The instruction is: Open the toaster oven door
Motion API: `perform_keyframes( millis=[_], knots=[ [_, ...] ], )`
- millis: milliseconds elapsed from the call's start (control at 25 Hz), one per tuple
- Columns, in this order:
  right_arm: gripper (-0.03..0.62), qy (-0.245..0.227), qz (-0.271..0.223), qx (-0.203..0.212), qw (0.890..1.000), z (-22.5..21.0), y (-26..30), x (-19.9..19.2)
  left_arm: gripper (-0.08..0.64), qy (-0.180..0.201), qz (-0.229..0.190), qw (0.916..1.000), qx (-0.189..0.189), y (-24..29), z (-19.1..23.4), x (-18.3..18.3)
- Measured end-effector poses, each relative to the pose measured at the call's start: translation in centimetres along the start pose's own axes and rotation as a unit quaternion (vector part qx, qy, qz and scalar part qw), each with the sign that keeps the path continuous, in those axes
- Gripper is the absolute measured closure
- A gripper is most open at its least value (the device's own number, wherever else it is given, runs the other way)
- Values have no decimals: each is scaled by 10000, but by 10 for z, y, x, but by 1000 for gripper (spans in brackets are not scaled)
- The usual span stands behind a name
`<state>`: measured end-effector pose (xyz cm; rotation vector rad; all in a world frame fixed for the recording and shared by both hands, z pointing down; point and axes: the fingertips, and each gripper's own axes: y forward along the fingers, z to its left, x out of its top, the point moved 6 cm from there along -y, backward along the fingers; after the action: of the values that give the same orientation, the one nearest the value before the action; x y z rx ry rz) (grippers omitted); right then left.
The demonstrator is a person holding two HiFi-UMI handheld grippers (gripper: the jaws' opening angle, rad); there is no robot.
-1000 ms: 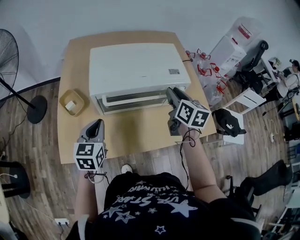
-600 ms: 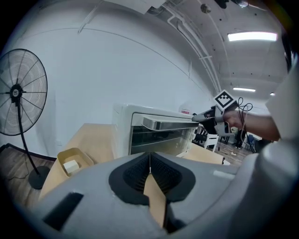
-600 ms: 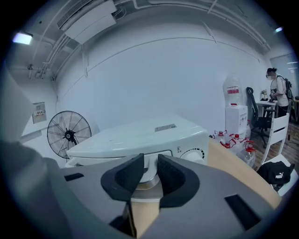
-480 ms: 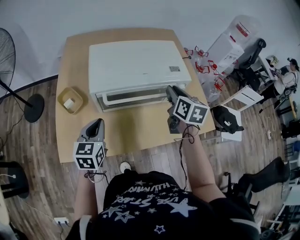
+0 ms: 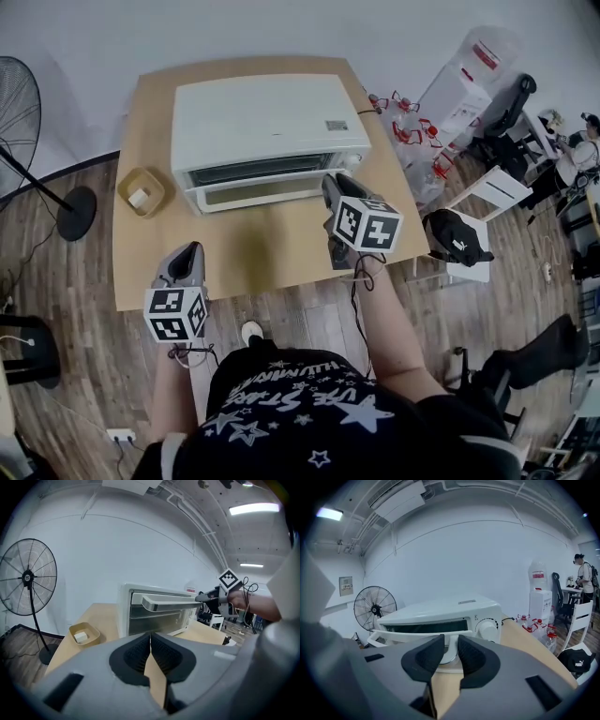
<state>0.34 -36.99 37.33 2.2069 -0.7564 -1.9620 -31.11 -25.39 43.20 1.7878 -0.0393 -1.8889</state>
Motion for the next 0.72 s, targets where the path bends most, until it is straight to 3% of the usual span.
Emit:
perform_keyframes(
  millis=[280,720],
  knots=[
    [500,-252,63,27,9997,3,-19,-21,538,26,19,9998,175,-17,-13,-12],
    [509,-271,352,328,9985,-4,-45,-59,538,17,186,9994,302,-38,-46,-31]
  ],
)
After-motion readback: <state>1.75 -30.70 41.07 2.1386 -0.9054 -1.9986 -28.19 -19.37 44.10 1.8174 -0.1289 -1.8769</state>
